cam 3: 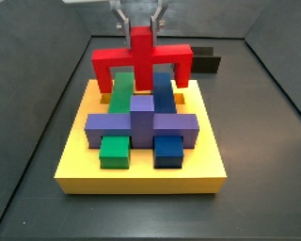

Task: Pick up the red object. Move up. Move to above the board. Insert the red object.
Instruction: Insert the red object.

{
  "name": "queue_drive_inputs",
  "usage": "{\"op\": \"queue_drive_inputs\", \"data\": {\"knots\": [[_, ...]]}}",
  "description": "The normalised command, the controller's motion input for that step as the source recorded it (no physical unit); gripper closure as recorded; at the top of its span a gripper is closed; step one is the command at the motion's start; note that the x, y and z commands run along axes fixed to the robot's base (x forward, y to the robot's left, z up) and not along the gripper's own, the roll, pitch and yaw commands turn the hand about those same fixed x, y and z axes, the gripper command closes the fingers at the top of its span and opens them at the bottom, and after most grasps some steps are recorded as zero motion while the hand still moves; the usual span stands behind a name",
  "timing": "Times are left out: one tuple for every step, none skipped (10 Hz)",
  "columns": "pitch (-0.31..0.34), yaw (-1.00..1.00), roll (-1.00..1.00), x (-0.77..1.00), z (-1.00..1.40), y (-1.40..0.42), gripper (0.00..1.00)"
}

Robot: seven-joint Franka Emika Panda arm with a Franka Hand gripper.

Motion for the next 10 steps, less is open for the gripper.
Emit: {"op": "queue_drive_inputs", "data": {"knots": [[-0.037,0.0,-0.09,0.04,-0.27,-0.06,1.0],[0.0,-0.01,-0.03,0.01,-0.22,0.0,1.0],[0.0,-0.02,0.0,0.0,-0.22,0.03,1.0],[0.0,0.0,0.01,0.0,-0.08,0.0,1.0],[0.0,0.0,0.0,-0.06,0.01,0.0,1.0],[0.0,0.0,0.0,0.0,0.0,-0.11,1.0],[0.01,0.0,0.02,0.07,0.0,-0.13,1.0],[0.049,0.0,0.06,0.11,0.07,-0.17,1.0],[0.044,0.0,0.03,0.15,0.0,-0.07,1.0],[0.014,0.0,0.0,0.08,0.0,0.0,1.0]]}}
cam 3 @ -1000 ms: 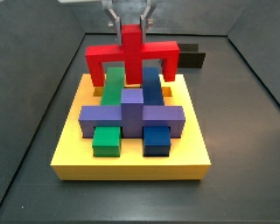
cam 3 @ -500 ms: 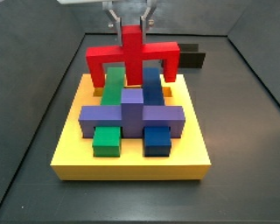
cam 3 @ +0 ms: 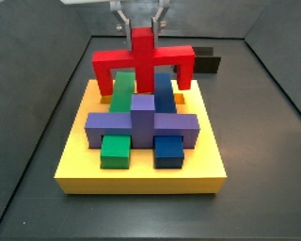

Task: Pick up the red object. Move up. Move to above the board. Insert the red object.
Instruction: Insert the red object.

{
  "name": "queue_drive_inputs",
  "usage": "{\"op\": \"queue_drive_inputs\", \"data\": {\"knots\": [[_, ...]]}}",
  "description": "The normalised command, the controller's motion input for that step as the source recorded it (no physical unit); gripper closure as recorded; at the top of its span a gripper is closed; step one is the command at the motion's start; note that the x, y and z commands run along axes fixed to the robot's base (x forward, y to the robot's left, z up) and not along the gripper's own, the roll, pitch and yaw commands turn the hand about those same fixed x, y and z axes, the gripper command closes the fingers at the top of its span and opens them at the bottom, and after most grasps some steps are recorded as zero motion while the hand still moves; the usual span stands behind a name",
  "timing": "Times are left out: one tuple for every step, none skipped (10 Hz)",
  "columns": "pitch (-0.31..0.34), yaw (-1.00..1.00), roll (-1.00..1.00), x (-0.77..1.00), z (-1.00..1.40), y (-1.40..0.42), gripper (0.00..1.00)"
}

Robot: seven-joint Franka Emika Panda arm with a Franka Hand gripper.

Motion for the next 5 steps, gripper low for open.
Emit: {"op": "queue_drive_inputs", "data": {"knots": [[0.0,0.0,0.0,0.0,-0.17,0.04,1.0],[-0.001,0.0,0.0,0.0,-0.28,0.08,1.0],[0.0,0.0,0.0,-0.01,-0.27,0.09,1.0],[0.0,0.0,0.0,-0.1,-0.17,0.08,1.0],[0.0,0.0,0.0,-0.09,0.0,0.0,1.0]]}}
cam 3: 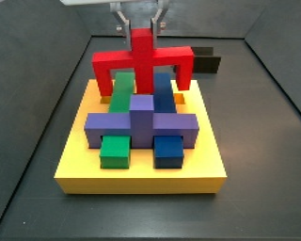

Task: Pick up the red object. Move up. Move to above the board. Insert the red object.
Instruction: Insert the red object.

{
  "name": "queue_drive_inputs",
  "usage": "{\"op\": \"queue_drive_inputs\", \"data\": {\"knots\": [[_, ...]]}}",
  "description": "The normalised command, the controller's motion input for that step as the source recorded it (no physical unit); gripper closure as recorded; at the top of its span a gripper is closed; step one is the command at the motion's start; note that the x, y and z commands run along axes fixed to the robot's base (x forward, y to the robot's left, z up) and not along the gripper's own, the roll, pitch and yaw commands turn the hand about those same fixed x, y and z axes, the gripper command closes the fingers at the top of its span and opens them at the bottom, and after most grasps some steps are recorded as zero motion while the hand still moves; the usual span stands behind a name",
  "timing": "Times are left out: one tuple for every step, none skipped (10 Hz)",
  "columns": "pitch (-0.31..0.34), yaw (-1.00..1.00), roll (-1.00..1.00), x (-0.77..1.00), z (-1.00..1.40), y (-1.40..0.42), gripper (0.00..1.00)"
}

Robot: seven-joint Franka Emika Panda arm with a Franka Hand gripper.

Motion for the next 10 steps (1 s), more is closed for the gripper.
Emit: {"op": "queue_drive_inputs", "data": {"knots": [[0.0,0.0,0.0,-0.12,0.11,0.0,1.0],[0.0,0.03,0.0,-0.02,0.01,0.0,1.0],[0.0,0.09,0.01,0.0,0.0,0.0,1.0],[0.019,0.1,0.04,0.09,0.0,-0.02,1.0],[0.0,0.08,0.05,0.0,-0.02,0.0,1.0],[0.017,0.09,0.06,0.0,0.0,-0.03,1.0],[0.0,0.07,0.07,0.0,-0.08,-0.01,1.0],[0.0,0.05,0.05,0.0,-0.27,0.0,1.0],[0.0,0.0,0.06,0.07,-0.42,0.0,1.0],[0.024,0.0,0.05,0.16,-0.41,-0.01,1.0]]}}
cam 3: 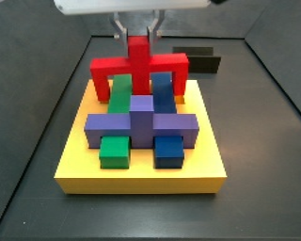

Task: Pick up the red object. Move up. Move to above the board. Insert the red object.
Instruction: Insert the red object.

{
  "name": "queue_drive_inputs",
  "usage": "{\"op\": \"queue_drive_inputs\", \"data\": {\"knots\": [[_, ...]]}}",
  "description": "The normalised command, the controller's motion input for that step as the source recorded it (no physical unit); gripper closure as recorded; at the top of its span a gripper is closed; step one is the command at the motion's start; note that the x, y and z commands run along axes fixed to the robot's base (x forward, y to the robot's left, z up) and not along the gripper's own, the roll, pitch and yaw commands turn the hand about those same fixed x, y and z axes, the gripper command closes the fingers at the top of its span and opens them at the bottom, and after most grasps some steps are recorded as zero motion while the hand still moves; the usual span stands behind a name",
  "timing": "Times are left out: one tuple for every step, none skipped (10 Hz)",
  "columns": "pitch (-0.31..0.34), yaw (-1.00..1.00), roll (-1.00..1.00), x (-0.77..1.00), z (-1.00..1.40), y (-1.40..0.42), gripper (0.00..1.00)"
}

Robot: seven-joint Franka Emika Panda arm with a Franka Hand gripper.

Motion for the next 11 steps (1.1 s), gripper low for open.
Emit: {"op": "queue_drive_inputs", "data": {"knots": [[0.03,0.0,0.08,0.1,-0.38,-0.01,1.0],[0.034,0.0,0.08,0.08,-0.33,-0.02,1.0],[0.059,0.0,0.1,0.13,-0.26,-0.01,1.0],[0.11,0.0,0.14,0.2,-0.09,-0.01,1.0],[0.096,-0.02,0.12,0.29,-0.2,-0.05,1.0],[0.063,-0.07,0.09,0.13,-0.25,0.0,1.0],[0.036,-0.03,0.05,0.1,-0.22,-0.09,1.0],[0.066,-0.06,0.08,0.22,-0.24,-0.03,1.0],[0.074,-0.06,0.08,0.24,-0.26,0.0,1.0],[0.099,-0.06,0.11,0.28,-0.22,0.0,1.0],[0.14,-0.08,0.14,0.33,-0.14,0.0,1.0]]}}
